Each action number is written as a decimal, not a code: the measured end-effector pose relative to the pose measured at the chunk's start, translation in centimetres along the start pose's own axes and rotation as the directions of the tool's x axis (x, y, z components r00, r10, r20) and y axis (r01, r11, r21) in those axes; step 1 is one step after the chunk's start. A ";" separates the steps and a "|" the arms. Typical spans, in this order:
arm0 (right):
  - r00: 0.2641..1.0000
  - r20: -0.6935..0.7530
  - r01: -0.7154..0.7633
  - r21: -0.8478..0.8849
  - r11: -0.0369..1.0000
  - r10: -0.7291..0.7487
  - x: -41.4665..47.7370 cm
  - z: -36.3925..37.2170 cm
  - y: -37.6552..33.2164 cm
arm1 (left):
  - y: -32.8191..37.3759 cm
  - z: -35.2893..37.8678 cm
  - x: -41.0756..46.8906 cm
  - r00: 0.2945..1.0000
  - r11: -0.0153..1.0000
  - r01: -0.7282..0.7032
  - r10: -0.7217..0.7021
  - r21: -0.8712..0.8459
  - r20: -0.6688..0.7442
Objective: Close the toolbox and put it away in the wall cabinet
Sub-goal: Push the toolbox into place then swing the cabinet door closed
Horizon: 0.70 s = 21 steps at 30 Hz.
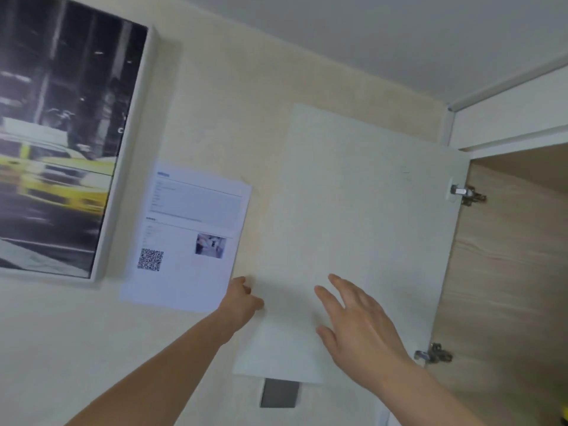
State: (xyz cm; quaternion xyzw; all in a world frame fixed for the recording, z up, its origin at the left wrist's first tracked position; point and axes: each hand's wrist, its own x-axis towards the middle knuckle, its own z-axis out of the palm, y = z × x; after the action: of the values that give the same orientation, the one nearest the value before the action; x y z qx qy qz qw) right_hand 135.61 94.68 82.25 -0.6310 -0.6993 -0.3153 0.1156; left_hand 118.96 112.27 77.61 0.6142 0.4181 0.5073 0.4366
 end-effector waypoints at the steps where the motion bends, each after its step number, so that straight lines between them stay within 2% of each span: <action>1: 1.000 0.013 -0.012 0.006 1.000 0.012 0.2 0.2 0.1 | 0.0 0.2 0.4 1.000 0.999 -0.002 0.002 -0.045 0.011; 8: 0.996 0.035 -0.084 -0.023 0.996 0.084 0.1 -0.2 0.1 | -0.8 -0.1 0.6 0.993 0.995 -0.046 0.055 -0.094 0.100; 14: 0.994 -0.052 -0.094 -0.041 0.995 0.092 -0.8 -3.4 -0.9 | 0.0 -0.3 -4.5 0.982 0.984 -0.174 0.176 -0.046 0.062; 18: 0.984 -0.169 -0.073 -0.079 0.994 0.059 -2.8 -6.6 -1.3 | 1.7 0.9 -10.2 0.938 0.951 -0.307 0.307 -0.023 0.162; 21: 0.947 -0.321 -0.043 -0.185 0.982 -0.020 -5.2 -9.5 -1.0 | 3.4 2.7 -14.6 0.863 0.902 -0.430 0.419 -0.024 0.281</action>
State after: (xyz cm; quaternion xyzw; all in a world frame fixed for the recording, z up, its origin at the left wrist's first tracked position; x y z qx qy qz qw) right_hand 133.33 84.90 86.39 -0.5833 -0.6341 -0.4786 0.1692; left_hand 119.89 97.08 76.78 0.7648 0.2165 0.4909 0.3566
